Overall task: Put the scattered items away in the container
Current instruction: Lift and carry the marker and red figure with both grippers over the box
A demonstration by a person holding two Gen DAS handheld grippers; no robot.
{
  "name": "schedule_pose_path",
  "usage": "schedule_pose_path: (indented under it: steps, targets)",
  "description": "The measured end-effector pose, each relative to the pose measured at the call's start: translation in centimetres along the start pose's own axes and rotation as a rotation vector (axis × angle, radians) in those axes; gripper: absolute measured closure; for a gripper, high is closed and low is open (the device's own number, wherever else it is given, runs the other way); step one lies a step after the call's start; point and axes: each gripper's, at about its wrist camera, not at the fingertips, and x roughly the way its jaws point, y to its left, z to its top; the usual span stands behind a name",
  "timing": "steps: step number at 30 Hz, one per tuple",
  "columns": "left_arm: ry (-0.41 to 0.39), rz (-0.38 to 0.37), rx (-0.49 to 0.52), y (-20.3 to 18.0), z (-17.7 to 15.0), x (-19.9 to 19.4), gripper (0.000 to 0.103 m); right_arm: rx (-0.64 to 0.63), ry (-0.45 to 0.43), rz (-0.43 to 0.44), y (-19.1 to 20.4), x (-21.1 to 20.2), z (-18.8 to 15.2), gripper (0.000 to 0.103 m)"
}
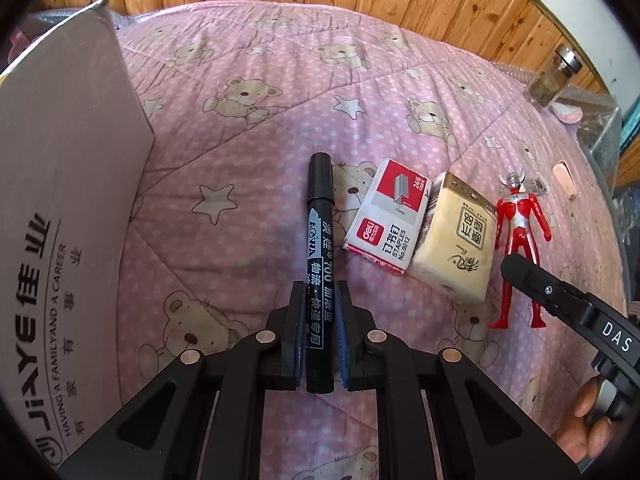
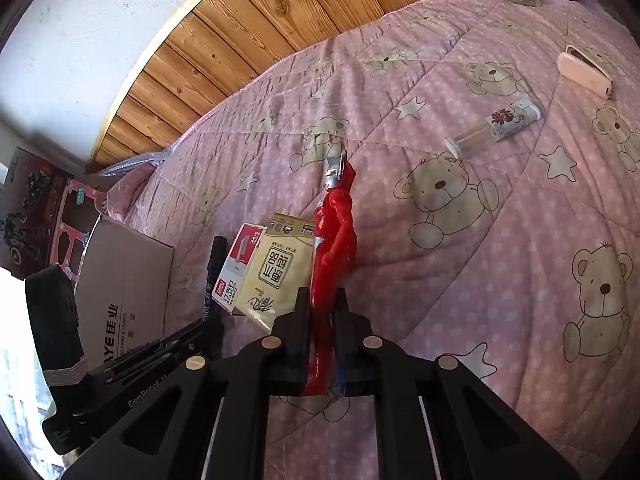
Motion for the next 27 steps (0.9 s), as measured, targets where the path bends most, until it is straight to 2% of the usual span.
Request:
schedule_pose_path:
  steps: [12,27]
  targets:
    - [-0.018,-0.099,-0.062,1.6,-2.5,-4.2,0.089,0.037,-0.029,0.023,-0.4,-3.6,-2.6,0.093]
    - [-0.047,-0.090,-0.013,0.7,-6.4,-9.8,0.089,0.020,-0.011,0.041,0.7,-7.1,-8.0,0.093]
